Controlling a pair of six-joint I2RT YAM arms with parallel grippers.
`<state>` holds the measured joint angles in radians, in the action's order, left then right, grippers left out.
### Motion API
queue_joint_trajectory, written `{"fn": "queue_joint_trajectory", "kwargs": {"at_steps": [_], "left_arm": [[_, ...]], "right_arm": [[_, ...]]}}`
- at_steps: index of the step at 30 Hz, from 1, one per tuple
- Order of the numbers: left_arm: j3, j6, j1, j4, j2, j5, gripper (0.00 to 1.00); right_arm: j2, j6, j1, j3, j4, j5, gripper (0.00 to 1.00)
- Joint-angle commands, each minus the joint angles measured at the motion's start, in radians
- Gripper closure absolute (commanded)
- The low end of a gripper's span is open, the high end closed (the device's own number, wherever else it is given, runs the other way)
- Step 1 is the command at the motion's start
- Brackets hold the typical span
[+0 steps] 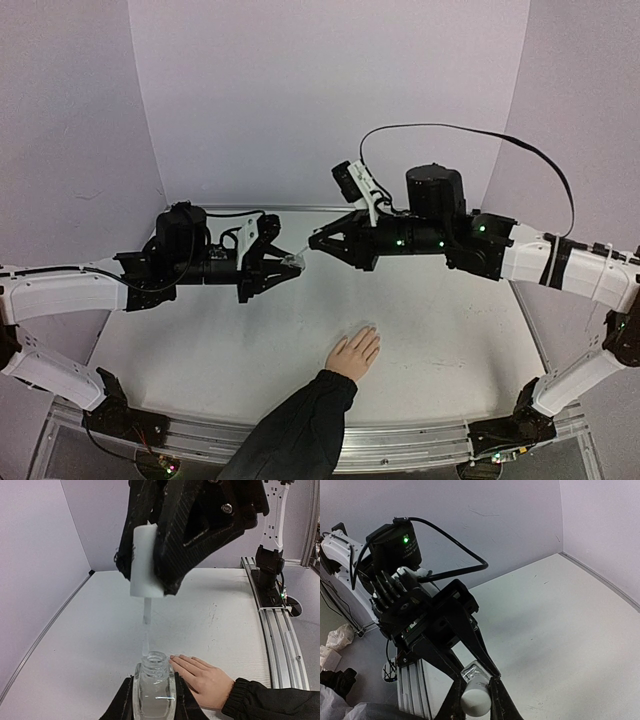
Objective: Paint the nails
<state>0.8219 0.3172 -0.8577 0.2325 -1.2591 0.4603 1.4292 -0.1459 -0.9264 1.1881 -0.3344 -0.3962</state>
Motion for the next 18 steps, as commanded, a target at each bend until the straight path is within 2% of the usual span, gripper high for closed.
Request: {"fn": "queue_joint_trajectory", "kwargs": {"at_steps": [1,18], "left_arm": [[0.002,0.016,-0.004,0.028,0.007,-0.006,1.00],[0.003,0.016,-0.004,0.027,0.008,-0.002,1.00]], "right_arm": [[0.001,-0.001,-0.006,0.015,-0.031,-0.013,1.00],[0.032,-0.009,-0.008,0.032,-0.008,-0.046,1.00]]}}
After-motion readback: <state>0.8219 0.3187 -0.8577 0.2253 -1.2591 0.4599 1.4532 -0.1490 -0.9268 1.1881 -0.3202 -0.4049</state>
